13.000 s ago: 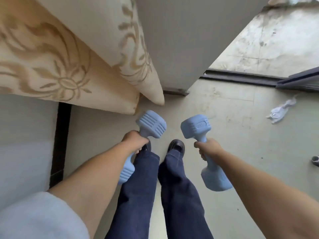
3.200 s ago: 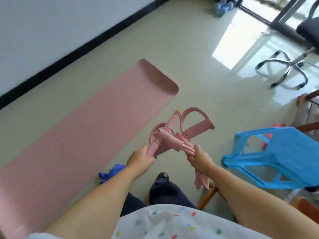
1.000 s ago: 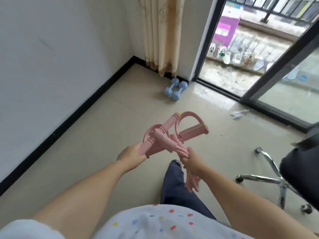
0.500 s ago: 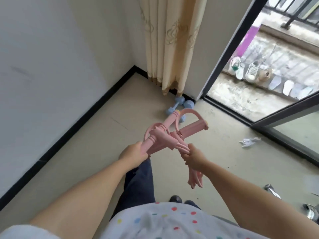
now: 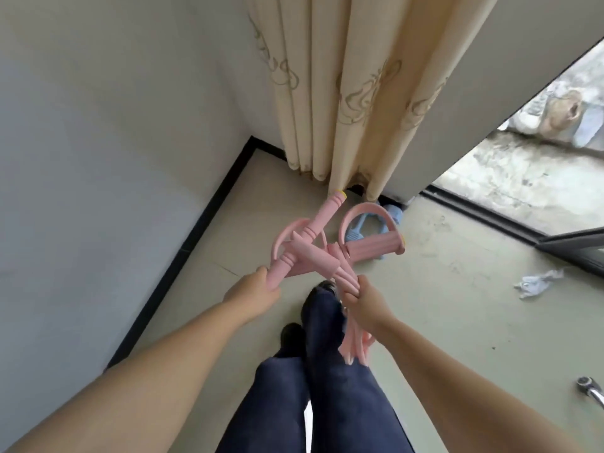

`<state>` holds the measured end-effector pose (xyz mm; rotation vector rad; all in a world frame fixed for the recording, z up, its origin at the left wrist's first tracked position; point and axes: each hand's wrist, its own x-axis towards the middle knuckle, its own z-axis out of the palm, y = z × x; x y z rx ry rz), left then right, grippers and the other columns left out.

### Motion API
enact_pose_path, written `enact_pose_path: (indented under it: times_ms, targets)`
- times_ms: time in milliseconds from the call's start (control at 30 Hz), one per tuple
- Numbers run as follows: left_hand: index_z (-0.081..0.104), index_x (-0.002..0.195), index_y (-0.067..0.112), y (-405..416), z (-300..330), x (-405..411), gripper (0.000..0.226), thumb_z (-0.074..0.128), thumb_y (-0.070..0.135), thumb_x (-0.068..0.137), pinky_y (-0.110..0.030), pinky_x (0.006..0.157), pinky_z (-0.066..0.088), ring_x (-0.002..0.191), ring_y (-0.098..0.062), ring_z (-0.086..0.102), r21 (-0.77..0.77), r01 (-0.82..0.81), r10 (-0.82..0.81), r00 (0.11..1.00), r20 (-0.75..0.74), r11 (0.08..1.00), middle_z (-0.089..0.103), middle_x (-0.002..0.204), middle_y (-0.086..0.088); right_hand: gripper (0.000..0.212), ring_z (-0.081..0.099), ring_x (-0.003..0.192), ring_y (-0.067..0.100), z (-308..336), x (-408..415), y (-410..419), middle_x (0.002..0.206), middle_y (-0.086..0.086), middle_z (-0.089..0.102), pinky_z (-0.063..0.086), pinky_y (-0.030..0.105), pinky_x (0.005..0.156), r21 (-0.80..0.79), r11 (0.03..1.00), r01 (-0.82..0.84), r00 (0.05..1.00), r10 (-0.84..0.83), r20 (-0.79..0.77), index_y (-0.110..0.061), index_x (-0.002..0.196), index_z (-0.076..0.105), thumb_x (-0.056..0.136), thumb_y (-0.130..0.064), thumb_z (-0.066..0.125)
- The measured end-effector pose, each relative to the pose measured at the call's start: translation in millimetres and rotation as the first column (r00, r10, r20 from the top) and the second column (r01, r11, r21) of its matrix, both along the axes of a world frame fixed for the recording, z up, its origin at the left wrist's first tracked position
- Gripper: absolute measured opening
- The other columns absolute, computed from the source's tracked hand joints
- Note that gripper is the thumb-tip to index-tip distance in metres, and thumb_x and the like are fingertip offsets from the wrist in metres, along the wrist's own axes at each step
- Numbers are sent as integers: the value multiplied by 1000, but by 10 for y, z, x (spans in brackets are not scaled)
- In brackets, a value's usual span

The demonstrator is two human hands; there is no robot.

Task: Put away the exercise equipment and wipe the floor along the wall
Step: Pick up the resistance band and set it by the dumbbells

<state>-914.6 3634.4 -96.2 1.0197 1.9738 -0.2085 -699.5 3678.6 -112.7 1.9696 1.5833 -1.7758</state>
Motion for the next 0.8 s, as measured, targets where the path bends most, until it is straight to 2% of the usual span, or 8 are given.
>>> enact_pose_path:
  times_ms: [33, 100, 167, 333, 433, 600, 733, 800]
  targets:
    - [46, 108, 14, 129, -196, -39, 29, 48, 37, 90, -33, 68, 46, 84, -30, 60, -4, 1, -1, 1000, -14, 1000, 60, 97, -7, 15, 51, 63, 17, -197, -57, 141, 84, 11, 55, 41, 13, 46, -22, 1000, 9, 1000, -9, 2, -3, 104, 47, 91, -9, 46]
    - [42, 103, 15, 372, -632, -108, 25, 48, 37, 93, -31, 63, 41, 77, -26, 56, 14, -7, 7, 999, -36, 1000, 57, 92, -5, 18, 56, 68, 25, -662, -164, 418, 85, 14, 57, 46, 26, 57, -60, 997, 41, 999, -40, 17, -3, 105, 48, 89, -9, 45]
    - [39, 99, 17, 566, -1048, -168, 22, 47, 36, 94, -31, 64, 40, 75, -26, 53, 10, 7, -7, 999, -46, 1000, 55, 89, -3, 19, 56, 71, 25, -1114, -254, 617, 86, 16, 59, 46, 29, 61, -84, 994, 63, 997, -59, 51, -3, 106, 50, 88, -9, 46]
    - [41, 106, 11, 1093, -2261, -418, 29, 48, 37, 95, -33, 65, 40, 81, -30, 55, 0, 93, -92, 994, -63, 996, 56, 92, -5, 19, 50, 62, 18, -2296, -494, 1047, 86, 14, 56, 39, 11, 41, -126, 986, 108, 991, -98, 86, -2, 109, 49, 92, -10, 47]
    - [42, 108, 8, 1416, -3069, -580, 31, 49, 36, 95, -33, 63, 37, 77, -30, 52, 67, 141, -136, 987, -84, 988, 59, 102, -12, 25, 52, 64, 20, -3077, -671, 1292, 86, 16, 56, 46, 22, 52, -126, 976, 177, 981, -165, 97, 3, 113, 47, 91, -8, 47]
    - [45, 113, 6, 1883, -4378, -813, 35, 50, 34, 95, -36, 65, 36, 91, -39, 58, 180, 182, -160, 978, -130, 967, 57, 108, -19, 25, 58, 66, 25, -4230, -955, 1812, 86, 16, 60, 51, 33, 63, -63, 976, 210, 976, -205, 80, 0, 112, 46, 91, -13, 49]
    - [49, 112, 7, 2291, -5268, -931, 33, 54, 33, 93, -40, 67, 42, 90, -40, 57, 284, 153, -129, 986, -101, 946, 58, 104, -21, 24, 65, 84, 34, -5039, -1083, 2196, 92, 17, 65, 54, 43, 79, 19, 973, 230, 970, -231, 75, -7, 111, 46, 90, -18, 49]
    - [48, 115, 8, 2489, -5624, -923, 34, 54, 34, 93, -41, 71, 45, 91, -40, 58, 290, 153, -130, 987, -99, 945, 56, 106, -20, 23, 64, 87, 36, -5378, -1124, 2300, 94, 17, 64, 54, 47, 82, 44, 960, 277, 957, -280, 71, -9, 111, 45, 91, -18, 48]
